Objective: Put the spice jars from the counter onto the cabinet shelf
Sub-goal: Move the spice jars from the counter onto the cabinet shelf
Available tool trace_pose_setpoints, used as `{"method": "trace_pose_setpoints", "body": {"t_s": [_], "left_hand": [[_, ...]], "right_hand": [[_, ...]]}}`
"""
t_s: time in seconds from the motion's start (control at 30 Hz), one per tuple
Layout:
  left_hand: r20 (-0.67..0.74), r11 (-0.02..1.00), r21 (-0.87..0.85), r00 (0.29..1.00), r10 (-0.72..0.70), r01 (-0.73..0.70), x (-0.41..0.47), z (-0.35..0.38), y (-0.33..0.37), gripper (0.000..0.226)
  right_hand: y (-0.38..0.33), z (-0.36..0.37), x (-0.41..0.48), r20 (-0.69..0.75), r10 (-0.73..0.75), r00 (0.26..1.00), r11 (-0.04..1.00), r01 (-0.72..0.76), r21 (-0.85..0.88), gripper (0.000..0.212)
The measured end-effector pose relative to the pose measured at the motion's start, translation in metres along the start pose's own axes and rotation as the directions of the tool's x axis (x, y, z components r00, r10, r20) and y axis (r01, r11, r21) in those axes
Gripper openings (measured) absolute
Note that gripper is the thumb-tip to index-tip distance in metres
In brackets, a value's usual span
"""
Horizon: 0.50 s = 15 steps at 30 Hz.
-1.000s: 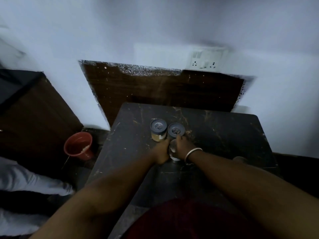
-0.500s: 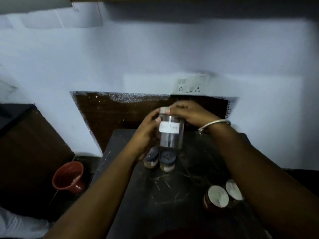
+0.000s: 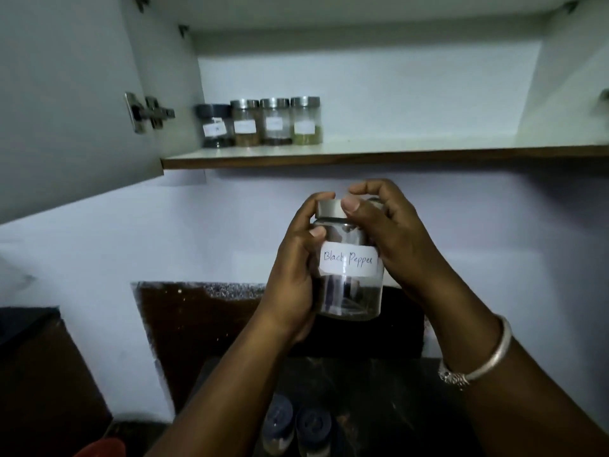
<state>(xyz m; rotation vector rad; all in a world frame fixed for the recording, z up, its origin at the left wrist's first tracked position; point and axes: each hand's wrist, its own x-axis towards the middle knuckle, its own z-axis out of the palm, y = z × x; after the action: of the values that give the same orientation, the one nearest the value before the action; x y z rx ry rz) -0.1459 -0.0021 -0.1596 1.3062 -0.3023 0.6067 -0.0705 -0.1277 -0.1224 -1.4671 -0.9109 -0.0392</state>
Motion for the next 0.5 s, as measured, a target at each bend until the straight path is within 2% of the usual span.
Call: {"method": "trace_pose_setpoints", "body": {"t_s": [0.13,0.23,0.33,0.43,0.5], "left_hand": [[-0.005,0.996,-0.019,0.997,0.082,-0.082,0.023,0.005,0.014,0.047],[-0.051,0.987,0.043,0.986,0.159,-0.157,0.058,0.011,0.037,0.043],[-0.030,0.966,0.168,0.979,0.202,-0.195,0.103,0.019,0.062,0.037],[-0.062,0.897,0.381,0.962,0.266,-0.223,0.158,0.016,0.078,0.037],[-0.098,0.826,0.537,0.959,0.265,-0.174,0.197,0.002,0.084,0.039]], "right_hand": [[-0.012,-0.014,0.001,0.016,-0.106,0.994,0.990,0.107,-0.088,0.071],[-0.028,-0.021,0.011,0.056,-0.190,0.980,0.950,0.198,-0.242,0.095],[-0.050,-0.028,0.043,0.076,-0.224,0.972,0.924,0.237,-0.301,0.109],[-0.064,-0.038,0.098,0.036,-0.199,0.979,0.897,0.197,-0.395,0.110],[-0.064,-0.041,0.144,0.034,-0.192,0.981,0.860,0.185,-0.475,0.107]]}}
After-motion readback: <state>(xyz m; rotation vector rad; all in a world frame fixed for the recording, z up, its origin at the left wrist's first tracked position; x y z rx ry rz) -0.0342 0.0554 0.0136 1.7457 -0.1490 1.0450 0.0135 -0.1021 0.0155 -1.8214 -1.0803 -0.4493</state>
